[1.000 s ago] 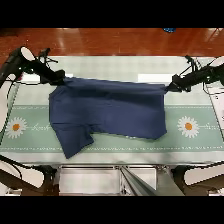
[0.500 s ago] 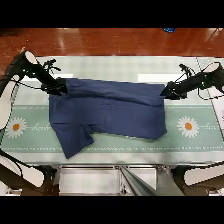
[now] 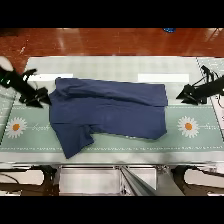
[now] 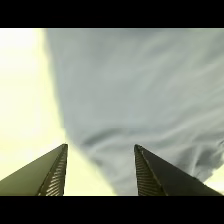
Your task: Fold the shirts.
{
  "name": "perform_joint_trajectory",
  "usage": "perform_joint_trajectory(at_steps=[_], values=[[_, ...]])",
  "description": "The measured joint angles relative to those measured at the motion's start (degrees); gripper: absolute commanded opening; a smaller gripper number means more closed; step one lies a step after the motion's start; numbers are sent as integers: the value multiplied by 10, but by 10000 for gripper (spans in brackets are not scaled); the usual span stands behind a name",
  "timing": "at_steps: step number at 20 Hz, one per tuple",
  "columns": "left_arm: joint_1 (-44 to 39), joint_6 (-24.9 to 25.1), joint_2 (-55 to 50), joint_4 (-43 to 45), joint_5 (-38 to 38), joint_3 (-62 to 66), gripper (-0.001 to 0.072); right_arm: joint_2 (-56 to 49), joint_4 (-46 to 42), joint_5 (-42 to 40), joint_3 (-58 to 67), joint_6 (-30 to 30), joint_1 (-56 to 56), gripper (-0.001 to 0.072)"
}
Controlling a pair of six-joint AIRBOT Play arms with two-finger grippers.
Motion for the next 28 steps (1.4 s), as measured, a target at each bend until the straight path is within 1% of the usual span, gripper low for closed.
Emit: perform_joint_trajectory(at_steps=[4, 5, 6, 10, 13, 14, 15, 16, 17, 19, 22, 25, 28], values=[[62, -4, 96, 5, 34, -181, 511, 103, 76, -83, -169, -32, 19, 410], [73, -4, 112, -4, 48, -215, 511, 122, 95, -96, -204, -44, 27, 410], [82, 2, 125, -31, 61, -249, 511, 136, 111, -107, -229, -52, 36, 410], [87, 40, 144, -124, 117, -336, 511, 163, 160, -131, -281, -72, 55, 410], [77, 50, 148, -166, 144, -364, 507, 170, 203, -126, -291, -89, 40, 410], [73, 52, 149, -172, 154, -369, 419, 171, 215, -121, -293, -96, 26, 410], [69, 54, 149, -176, 168, -373, 225, 172, 226, -112, -295, -104, 6, 410], [65, 56, 149, -182, 194, -376, 65, 172, 230, -104, -295, -110, -16, 410], [61, 58, 149, -184, 210, -377, 17, 173, 228, -94, -296, -113, -42, 410], [56, 59, 149, -196, 224, -379, 18, 173, 196, -67, -301, -107, -84, 410], [53, 61, 150, -206, 233, -381, 17, 173, 142, -24, -326, -92, -116, 410], [52, 64, 150, -210, 234, -381, 18, 173, 129, -9, -362, -89, -112, 410], [51, 66, 150, -212, 233, -381, 17, 173, 121, -10, -383, -79, -81, 410]])
